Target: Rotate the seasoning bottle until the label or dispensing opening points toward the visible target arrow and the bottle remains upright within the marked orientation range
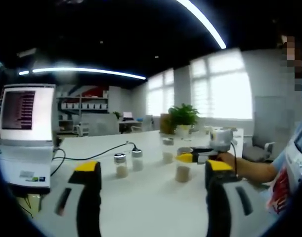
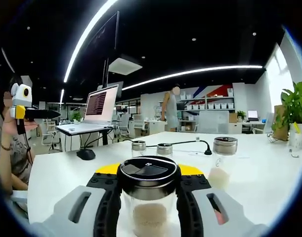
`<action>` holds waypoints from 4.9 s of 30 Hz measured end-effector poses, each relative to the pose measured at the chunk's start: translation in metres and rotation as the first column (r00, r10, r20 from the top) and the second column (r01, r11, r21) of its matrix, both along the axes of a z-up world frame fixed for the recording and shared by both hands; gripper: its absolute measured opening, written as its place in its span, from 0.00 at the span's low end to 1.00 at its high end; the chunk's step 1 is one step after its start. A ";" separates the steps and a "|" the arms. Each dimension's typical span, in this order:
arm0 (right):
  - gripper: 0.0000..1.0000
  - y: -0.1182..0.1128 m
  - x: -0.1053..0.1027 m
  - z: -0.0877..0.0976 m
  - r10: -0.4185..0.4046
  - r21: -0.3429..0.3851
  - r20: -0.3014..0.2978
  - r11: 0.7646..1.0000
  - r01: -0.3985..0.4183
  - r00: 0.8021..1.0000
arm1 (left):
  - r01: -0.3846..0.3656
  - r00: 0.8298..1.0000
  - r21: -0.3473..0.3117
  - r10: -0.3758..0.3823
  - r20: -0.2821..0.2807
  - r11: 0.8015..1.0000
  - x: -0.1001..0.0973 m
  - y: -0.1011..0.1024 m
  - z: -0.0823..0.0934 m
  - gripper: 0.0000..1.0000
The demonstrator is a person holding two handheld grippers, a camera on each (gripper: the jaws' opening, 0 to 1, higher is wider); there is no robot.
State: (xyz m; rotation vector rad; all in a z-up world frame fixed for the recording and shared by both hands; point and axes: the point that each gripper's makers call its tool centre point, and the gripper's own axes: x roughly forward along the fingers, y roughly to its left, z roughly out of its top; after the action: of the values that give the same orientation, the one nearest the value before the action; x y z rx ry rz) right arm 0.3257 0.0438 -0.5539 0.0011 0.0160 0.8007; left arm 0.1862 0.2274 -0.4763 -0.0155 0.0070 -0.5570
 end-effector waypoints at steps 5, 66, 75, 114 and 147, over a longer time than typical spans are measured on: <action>0.42 0.000 0.000 0.000 0.016 0.004 0.001 1.000 -0.016 1.000 | -0.007 1.000 0.006 0.007 -0.006 1.000 0.001 0.001 -0.003 0.92; 0.41 0.010 -0.007 -0.008 0.303 -0.075 -0.041 0.949 -0.306 0.952 | 0.002 1.000 0.002 -0.002 -0.011 1.000 0.003 0.006 -0.006 0.92; 0.41 0.012 -0.008 -0.008 0.367 -0.068 -0.039 0.927 -0.369 0.929 | -0.006 1.000 0.052 0.006 0.000 0.999 0.002 0.004 -0.006 0.91; 0.42 0.011 -0.011 -0.010 0.510 -0.078 -0.048 0.855 -0.512 0.859 | 0.004 1.000 0.022 -0.004 -0.014 1.000 0.004 0.002 -0.007 0.91; 0.99 -0.003 -0.001 -0.001 0.164 -0.019 -0.036 0.986 -0.165 0.986 | 0.000 1.000 0.020 0.000 -0.016 1.000 0.004 0.004 -0.008 0.91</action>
State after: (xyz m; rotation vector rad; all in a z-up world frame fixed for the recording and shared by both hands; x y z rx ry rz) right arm 0.3246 0.0408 -0.5546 -0.0077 0.0579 0.9660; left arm 0.1902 0.2317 -0.4841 -0.0006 0.0277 -0.5566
